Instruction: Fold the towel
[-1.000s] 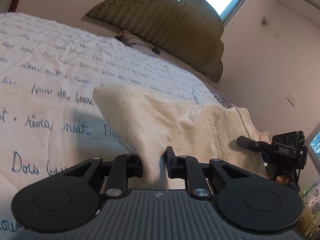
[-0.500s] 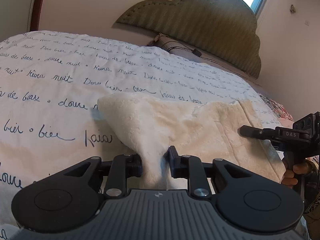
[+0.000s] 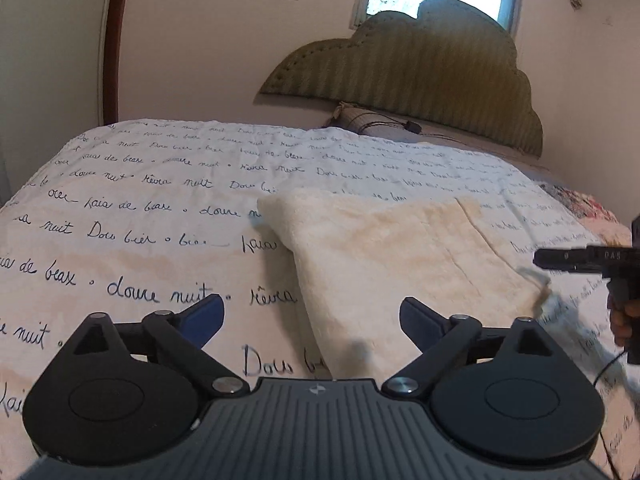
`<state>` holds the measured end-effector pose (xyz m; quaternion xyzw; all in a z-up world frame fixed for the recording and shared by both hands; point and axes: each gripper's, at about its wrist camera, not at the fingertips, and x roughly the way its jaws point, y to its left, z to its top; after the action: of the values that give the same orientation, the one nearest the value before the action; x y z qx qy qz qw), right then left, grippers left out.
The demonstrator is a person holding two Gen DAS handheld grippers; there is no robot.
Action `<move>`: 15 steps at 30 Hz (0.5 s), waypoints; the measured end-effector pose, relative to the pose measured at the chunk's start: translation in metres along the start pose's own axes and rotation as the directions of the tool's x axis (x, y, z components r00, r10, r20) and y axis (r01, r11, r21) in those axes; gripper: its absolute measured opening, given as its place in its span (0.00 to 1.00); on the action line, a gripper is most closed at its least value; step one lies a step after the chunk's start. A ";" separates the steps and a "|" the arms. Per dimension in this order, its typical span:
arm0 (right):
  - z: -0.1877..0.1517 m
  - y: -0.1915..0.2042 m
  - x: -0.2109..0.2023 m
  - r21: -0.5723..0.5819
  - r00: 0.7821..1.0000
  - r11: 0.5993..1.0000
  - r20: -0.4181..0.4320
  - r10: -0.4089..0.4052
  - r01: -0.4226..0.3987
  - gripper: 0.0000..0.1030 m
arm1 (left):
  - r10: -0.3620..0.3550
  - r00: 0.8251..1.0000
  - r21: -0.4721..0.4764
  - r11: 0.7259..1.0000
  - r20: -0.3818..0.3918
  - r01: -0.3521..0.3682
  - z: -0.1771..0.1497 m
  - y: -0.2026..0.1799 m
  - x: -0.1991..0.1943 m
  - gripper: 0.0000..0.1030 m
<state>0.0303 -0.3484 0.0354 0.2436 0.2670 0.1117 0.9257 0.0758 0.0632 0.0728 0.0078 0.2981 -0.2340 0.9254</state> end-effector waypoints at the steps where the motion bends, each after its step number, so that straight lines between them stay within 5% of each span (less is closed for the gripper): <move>1: -0.004 0.000 -0.005 0.037 1.000 0.999 0.002 0.028 -0.028 0.60 | 0.002 1.000 0.036 0.999 -0.006 -0.002 -0.006 -0.007 -0.005 0.94; 6: -0.023 0.001 -0.008 0.195 0.987 0.968 -0.003 0.161 -0.157 0.69 | 0.036 0.999 0.288 0.957 -0.014 -0.031 -0.035 -0.053 -0.007 0.94; 10: -0.027 0.001 -0.003 0.260 0.995 0.960 0.009 0.102 -0.100 0.71 | 0.118 0.993 0.402 0.909 0.005 -0.110 -0.045 -0.081 0.012 0.94; 15: -0.038 -0.011 0.001 0.368 0.998 0.928 0.025 0.051 -0.057 0.72 | 0.119 0.992 0.425 0.897 0.039 -0.125 -0.049 -0.099 0.018 0.95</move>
<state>0.0110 -0.3424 0.0014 0.4209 0.2695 0.0834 0.8621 0.0187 -0.0248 0.0343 0.2271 0.2332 -0.2350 0.9159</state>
